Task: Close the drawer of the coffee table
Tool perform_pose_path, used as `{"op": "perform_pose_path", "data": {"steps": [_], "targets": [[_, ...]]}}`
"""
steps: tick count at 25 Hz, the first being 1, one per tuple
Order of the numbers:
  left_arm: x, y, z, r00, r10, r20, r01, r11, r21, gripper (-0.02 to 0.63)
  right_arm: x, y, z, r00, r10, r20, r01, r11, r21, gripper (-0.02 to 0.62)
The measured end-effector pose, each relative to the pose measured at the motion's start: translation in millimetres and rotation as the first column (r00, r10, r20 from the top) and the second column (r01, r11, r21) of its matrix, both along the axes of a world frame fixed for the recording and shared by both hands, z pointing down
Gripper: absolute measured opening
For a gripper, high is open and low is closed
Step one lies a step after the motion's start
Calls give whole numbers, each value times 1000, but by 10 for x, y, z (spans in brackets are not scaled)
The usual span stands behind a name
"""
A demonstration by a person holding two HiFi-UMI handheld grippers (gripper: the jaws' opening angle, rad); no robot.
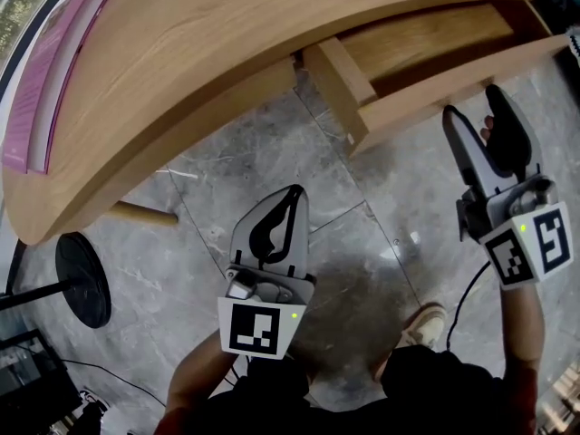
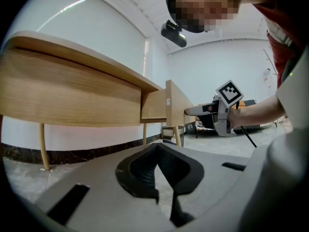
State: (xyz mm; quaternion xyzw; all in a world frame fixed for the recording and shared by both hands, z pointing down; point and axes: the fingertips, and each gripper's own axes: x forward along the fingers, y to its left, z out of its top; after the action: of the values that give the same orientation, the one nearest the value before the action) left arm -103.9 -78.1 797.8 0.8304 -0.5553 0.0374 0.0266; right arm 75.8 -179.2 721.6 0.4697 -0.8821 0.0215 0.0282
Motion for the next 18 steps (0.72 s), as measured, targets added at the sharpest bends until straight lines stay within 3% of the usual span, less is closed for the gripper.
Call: {"op": "perform_pose_path", "data": {"steps": [18], "targets": [[-62, -31, 74, 1000, -19, -16, 19, 1000, -5, 6, -385, -698, 15, 1000, 11, -9, -11, 1000, 23, 295]]}}
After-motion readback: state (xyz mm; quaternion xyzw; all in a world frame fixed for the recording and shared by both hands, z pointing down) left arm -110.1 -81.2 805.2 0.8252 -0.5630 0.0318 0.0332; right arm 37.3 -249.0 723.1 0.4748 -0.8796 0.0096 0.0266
